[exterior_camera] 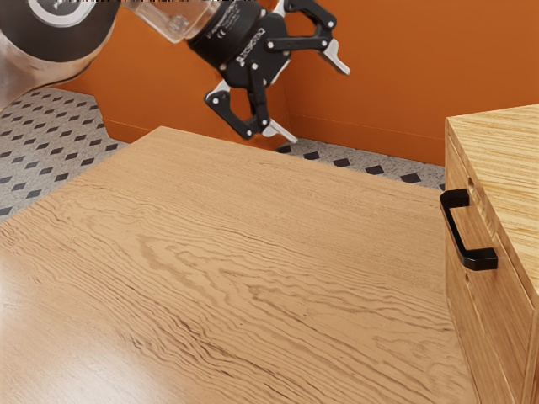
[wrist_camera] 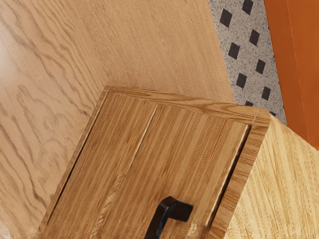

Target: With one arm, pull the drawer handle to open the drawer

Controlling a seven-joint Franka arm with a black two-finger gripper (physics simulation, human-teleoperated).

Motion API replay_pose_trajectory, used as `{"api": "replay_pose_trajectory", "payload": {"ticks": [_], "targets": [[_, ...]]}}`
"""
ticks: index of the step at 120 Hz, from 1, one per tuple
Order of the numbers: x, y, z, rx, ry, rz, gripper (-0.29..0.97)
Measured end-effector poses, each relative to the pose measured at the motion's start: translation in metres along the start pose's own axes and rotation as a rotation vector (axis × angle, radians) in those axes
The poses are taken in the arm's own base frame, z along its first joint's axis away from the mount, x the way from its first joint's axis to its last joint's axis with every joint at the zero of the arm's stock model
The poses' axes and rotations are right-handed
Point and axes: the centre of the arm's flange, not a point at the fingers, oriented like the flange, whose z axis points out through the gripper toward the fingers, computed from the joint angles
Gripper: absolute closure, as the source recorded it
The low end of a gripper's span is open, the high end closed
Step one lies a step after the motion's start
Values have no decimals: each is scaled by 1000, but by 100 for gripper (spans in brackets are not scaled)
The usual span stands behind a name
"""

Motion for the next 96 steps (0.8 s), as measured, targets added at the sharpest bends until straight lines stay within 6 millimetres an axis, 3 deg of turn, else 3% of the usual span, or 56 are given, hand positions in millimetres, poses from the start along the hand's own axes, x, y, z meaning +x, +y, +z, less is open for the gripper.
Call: {"api": "replay_pose_trajectory", "payload": {"ticks": [15,24,49,74,96], "targets": [[2,-6,15,-56,-56,37,3],[-3,-22,26,-75,-86,75,4],[-16,-35,51,-121,-120,190,9],[-15,-41,56,-139,-84,276,5],[-4,-41,70,-148,-80,269,12]]}}
